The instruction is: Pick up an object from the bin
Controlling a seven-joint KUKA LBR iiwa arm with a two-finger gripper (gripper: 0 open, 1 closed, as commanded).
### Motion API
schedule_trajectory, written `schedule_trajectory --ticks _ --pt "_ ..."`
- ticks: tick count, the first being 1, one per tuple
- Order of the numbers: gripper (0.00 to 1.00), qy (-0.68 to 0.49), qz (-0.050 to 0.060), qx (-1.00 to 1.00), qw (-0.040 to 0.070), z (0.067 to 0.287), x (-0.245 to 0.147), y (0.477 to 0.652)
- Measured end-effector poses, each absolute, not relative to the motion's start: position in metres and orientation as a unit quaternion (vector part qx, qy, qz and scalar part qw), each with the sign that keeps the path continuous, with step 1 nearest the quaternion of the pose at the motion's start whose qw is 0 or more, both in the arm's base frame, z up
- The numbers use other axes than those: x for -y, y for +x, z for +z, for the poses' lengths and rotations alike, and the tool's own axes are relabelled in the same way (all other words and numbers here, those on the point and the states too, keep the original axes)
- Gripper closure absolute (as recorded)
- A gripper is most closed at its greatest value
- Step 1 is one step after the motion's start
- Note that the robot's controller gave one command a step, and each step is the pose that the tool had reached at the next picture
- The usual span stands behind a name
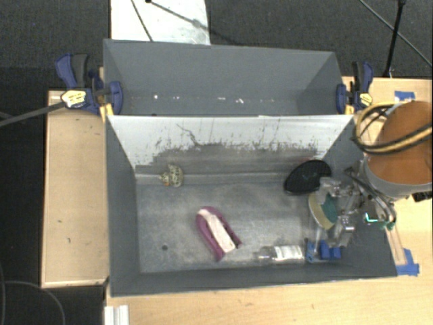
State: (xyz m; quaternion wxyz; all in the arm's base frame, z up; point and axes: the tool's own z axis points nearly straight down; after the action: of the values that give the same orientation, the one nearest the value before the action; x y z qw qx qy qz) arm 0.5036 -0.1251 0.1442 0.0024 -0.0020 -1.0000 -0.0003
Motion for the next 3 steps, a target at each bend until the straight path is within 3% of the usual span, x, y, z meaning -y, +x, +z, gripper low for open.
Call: schedule_trajectory --ticks 1,2,3 --pt "0.00 0.143 -0.003 0.990 -0.006 0.075 0.137 0.488" --pt "0.00 0.316 -0.010 0.949 -0.005 0.073 0.137 0.497" --pt "1.00 0.318 -0.009 0.948 -0.008 0.073 0.137 0.499"
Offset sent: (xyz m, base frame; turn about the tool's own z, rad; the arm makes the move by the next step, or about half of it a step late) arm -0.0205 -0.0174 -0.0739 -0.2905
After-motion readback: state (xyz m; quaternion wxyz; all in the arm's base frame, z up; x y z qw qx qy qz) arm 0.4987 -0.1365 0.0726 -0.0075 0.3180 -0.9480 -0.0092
